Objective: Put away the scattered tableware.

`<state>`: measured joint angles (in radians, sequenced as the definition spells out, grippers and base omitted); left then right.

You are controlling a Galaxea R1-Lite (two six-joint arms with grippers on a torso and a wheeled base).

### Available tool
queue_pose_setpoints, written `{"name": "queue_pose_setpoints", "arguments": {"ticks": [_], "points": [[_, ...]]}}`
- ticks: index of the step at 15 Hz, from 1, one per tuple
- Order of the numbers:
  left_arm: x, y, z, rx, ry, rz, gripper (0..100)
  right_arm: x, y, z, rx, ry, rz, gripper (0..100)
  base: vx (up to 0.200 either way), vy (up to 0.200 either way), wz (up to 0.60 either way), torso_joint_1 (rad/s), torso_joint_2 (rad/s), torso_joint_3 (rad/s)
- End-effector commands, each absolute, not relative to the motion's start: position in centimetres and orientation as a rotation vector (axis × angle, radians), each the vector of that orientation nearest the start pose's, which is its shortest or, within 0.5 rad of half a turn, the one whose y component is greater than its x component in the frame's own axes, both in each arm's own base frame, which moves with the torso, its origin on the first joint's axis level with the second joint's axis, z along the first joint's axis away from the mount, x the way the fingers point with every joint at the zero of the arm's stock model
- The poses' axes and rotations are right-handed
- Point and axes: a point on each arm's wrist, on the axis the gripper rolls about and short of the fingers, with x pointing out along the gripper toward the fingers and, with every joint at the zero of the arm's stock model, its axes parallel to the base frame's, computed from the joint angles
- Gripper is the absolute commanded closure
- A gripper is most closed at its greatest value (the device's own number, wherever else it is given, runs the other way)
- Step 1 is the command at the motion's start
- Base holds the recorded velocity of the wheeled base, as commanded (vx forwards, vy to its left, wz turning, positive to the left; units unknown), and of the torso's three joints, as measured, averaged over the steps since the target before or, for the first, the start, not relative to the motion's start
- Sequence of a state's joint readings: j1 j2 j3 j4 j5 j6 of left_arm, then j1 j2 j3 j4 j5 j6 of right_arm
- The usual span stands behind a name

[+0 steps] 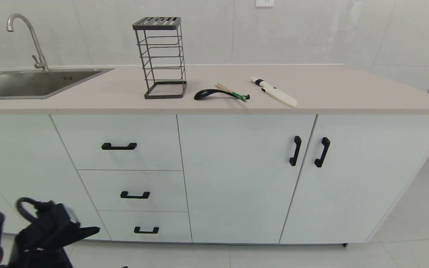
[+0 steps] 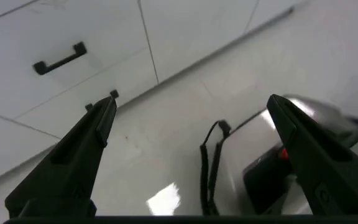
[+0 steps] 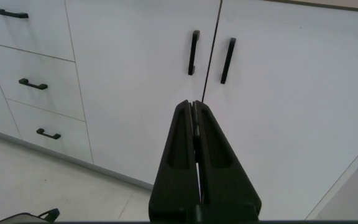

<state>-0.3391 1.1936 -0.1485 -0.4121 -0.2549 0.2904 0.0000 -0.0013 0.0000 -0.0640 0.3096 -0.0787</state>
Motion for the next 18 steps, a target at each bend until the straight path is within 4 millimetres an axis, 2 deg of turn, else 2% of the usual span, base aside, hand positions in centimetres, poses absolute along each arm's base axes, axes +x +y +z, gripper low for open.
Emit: {"name": "queue_pose_setpoints", "arguments": {"ticks": [1, 3, 4, 5, 7, 9, 11, 14, 18], "points": [[16.2, -6.6, 7.7, 0.571, 0.641, -0.844, 0, -2.4, 0.7, 8.2, -0.091, -0.078, 0.307, 100, 0.000, 0.000, 0.00, 0.000, 0.00, 0.000], [18.0, -7.3, 7.1, 0.722, 0.609, -0.923, 0, -2.4, 0.7, 8.2, -0.095, -0.079, 0.307, 100, 0.000, 0.000, 0.00, 0.000, 0.00, 0.000], [18.5, -7.5, 6.6, 0.737, 0.635, -0.937, 0, -2.4, 0.7, 8.2, -0.097, -0.079, 0.307, 100, 0.000, 0.000, 0.00, 0.000, 0.00, 0.000], [19.0, -7.5, 5.9, 0.741, 0.678, -0.949, 0, -2.4, 0.7, 8.2, -0.097, -0.079, 0.307, 100, 0.000, 0.000, 0.00, 0.000, 0.00, 0.000], [21.5, -8.1, 3.5, 0.779, 0.747, -0.993, 0, -2.4, 0.7, 8.2, -0.094, -0.078, 0.304, 100, 0.000, 0.000, 0.00, 0.000, 0.00, 0.000], [23.7, -7.3, 2.5, 0.776, 0.774, -0.955, 0, -2.4, 0.7, 8.2, -0.096, -0.080, 0.302, 100, 0.000, 0.000, 0.00, 0.000, 0.00, 0.000], [26.7, -6.2, 1.1, 0.767, 0.802, -0.885, 0, -2.4, 0.7, 8.2, -0.092, -0.079, 0.293, 100, 0.000, 0.000, 0.00, 0.000, 0.00, 0.000], [30.8, -5.0, -0.8, 0.812, 0.761, -0.835, 0, -2.4, 0.7, 8.2, -0.089, -0.080, 0.292, 100, 0.000, 0.000, 0.00, 0.000, 0.00, 0.000], [32.6, -3.0, -2.4, 0.859, 0.751, -0.802, 0, -2.4, 0.7, 8.2, -0.089, -0.080, 0.292, 100, 0.000, 0.000, 0.00, 0.000, 0.00, 0.000]]}}
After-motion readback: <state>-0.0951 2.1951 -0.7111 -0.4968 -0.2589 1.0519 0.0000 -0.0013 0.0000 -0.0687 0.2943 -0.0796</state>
